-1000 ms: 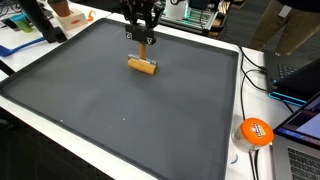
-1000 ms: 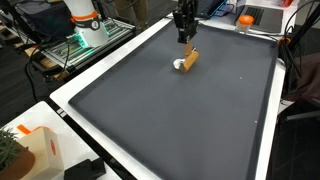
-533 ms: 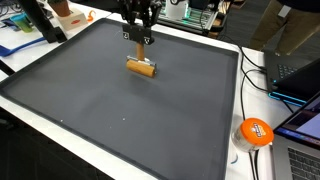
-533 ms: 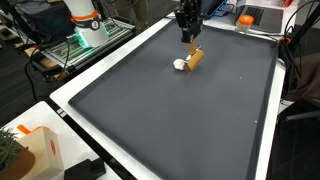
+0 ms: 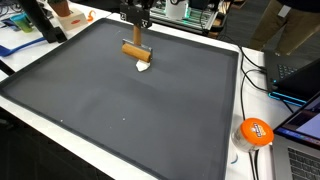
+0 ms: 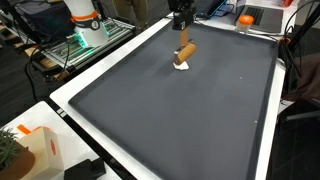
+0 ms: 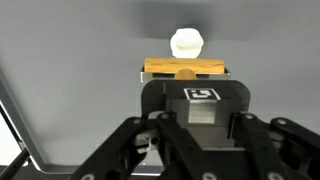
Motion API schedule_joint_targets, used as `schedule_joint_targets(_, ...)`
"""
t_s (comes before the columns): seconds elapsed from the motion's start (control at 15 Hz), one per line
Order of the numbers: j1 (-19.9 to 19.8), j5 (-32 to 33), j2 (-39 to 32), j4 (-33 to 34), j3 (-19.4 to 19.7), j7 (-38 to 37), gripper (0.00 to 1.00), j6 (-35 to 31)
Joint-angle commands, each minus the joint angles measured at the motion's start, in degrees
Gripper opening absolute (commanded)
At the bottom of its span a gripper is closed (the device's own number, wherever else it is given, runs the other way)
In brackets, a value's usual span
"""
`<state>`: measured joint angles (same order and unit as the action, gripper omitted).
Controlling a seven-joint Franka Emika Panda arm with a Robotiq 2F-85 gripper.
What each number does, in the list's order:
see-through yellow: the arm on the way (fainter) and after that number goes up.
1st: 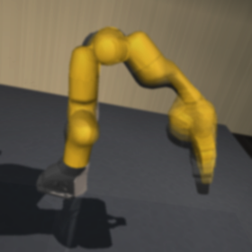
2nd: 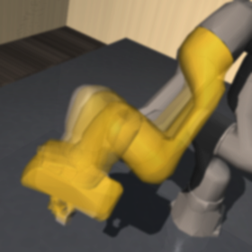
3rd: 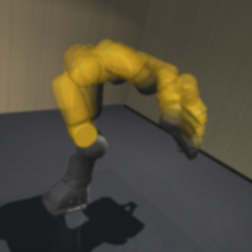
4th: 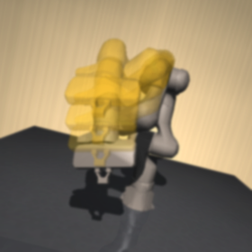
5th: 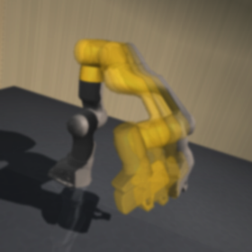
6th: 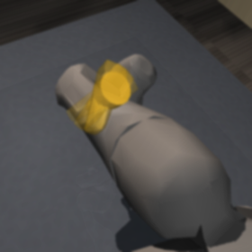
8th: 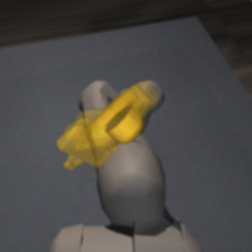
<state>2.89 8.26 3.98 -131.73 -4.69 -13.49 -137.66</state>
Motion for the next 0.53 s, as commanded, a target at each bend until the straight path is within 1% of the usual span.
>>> schedule_joint_targets(0.0, -0.1, 3.1, -1.3, -2.0, -0.2, -3.6, 0.22, -1.7)
schedule_joint_targets(0.07, -0.1, 3.2, -2.1, -2.0, -0.1, -3.9, 0.22, -1.6)
schedule_joint_targets(0.13, 0.0, 3.1, -2.7, -1.8, 0.0, -4.1, 0.22, 0.1)
schedule_joint_targets(0.4, 0.2, 3.3, -3.6, -2.2, 0.2, -4.5, 0.22, -0.4)
schedule_joint_targets(0.47, 0.3, 3.0, -4.0, -2.1, 0.1, -4.2, 0.22, 1.3)
